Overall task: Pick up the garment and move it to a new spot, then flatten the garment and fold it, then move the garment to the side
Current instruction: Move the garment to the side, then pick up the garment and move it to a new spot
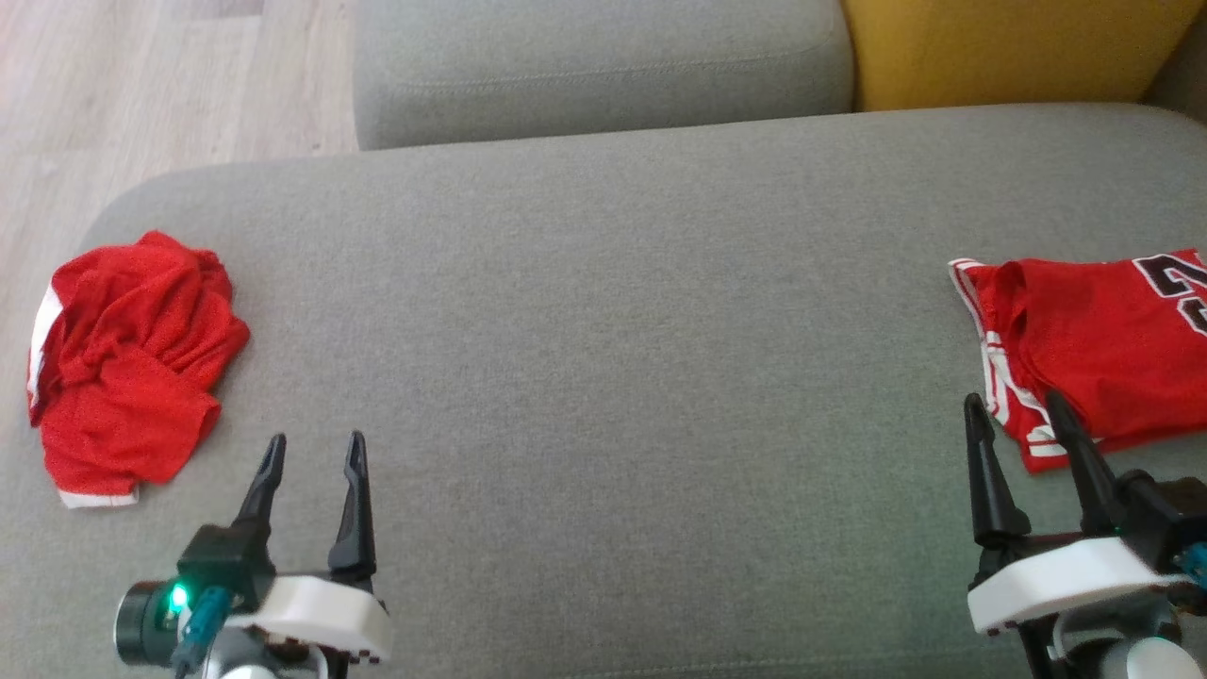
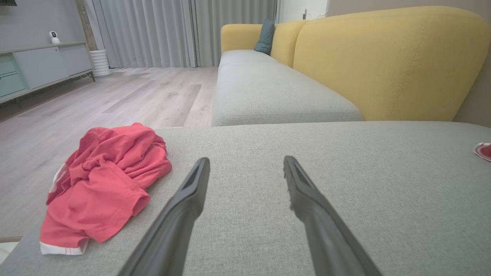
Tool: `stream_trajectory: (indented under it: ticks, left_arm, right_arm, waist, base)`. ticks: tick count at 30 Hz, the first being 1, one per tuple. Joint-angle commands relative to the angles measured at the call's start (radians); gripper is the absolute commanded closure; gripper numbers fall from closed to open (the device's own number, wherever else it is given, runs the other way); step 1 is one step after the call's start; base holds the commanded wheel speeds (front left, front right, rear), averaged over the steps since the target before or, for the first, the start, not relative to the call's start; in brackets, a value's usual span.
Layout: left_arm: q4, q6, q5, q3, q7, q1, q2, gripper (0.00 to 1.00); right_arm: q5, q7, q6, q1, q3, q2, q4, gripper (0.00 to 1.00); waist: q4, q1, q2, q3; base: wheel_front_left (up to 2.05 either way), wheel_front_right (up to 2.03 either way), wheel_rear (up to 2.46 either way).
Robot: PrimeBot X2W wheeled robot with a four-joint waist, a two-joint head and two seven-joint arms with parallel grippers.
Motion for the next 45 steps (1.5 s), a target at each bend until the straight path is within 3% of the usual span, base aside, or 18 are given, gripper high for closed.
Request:
stream_trajectory:
  ticks: [1, 28, 34, 45]
  left_arm:
    - [-0.026, -0.002, 0.009, 0.042, -0.012, -0.029, 0.005, 0.00]
    - [-0.003, -0.019, 0.024, 0.038, -0.012, -0.053, -0.002, 0.00]
    - [-0.003, -0.024, 0.028, 0.038, -0.012, -0.073, -0.002, 0.00]
    - [-0.008, -0.041, 0.034, 0.042, -0.012, -0.120, -0.026, 0.00]
  right_arm:
    - [0.005, 0.005, -0.001, -0.023, 0.019, -0.006, -0.043, 0.00]
    - [0.014, 0.000, -0.001, -0.027, 0.014, -0.003, -0.039, 0.00]
    - [0.009, 0.001, -0.001, -0.025, 0.021, -0.002, -0.054, 0.00]
    - [0.006, 0.014, -0.001, -0.035, 0.044, -0.002, -0.075, 0.00]
  waist:
    - [-0.005, 0.0001, -0.0001, -0.005]
    - [0.021, 0.0001, -0.0001, 0.003]
    - [0.089, 0.0001, -0.0001, 0.012]
    - [0.286, 0.0001, -0.0001, 0.012]
  base:
    - [0.00, 0.00, 0.00]
    - [0.00, 0.00, 0.00]
    - [0.00, 0.00, 0.00]
    - [0.00, 0.00, 0.00]
